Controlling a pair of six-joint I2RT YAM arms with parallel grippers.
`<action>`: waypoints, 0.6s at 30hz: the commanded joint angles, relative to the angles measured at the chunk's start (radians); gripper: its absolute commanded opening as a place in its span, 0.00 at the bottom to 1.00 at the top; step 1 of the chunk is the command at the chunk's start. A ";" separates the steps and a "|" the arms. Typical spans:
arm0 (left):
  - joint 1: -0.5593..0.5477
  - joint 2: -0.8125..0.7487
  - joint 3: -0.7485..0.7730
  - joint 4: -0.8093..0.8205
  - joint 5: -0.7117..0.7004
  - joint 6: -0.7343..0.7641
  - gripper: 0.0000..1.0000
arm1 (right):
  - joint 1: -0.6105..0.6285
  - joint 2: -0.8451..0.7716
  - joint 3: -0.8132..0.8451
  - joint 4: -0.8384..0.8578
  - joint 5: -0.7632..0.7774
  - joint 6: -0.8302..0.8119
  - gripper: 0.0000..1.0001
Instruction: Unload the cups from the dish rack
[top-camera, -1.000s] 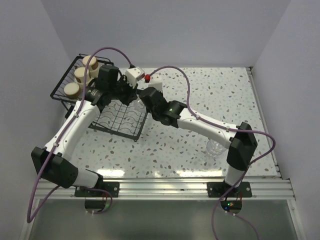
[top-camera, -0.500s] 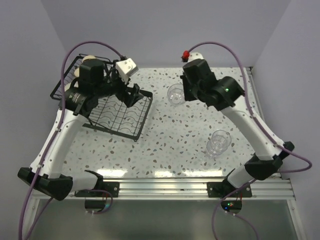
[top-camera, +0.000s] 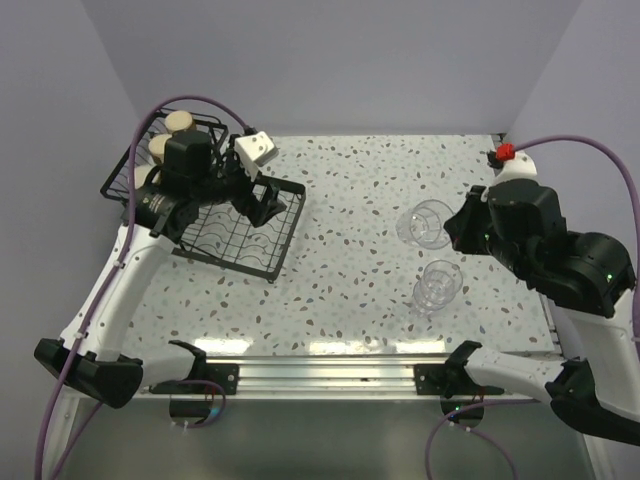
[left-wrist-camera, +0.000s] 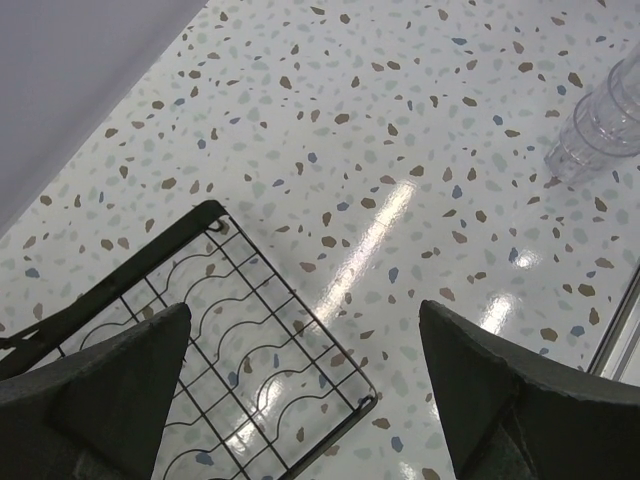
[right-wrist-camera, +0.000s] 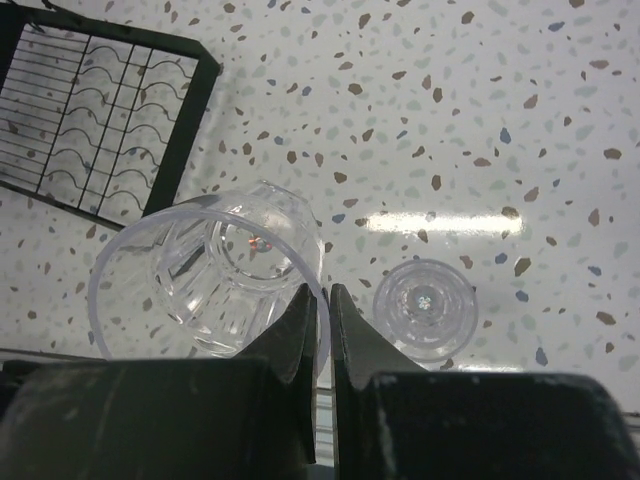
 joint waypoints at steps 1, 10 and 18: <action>-0.004 -0.019 0.005 0.014 0.032 0.021 1.00 | -0.006 -0.046 -0.059 -0.237 0.047 0.161 0.00; -0.004 -0.001 -0.010 0.022 0.081 0.001 1.00 | -0.069 -0.156 -0.237 -0.238 0.180 0.231 0.00; -0.215 0.161 0.135 0.024 0.059 -0.005 0.94 | -0.170 -0.176 -0.347 -0.238 0.125 0.169 0.00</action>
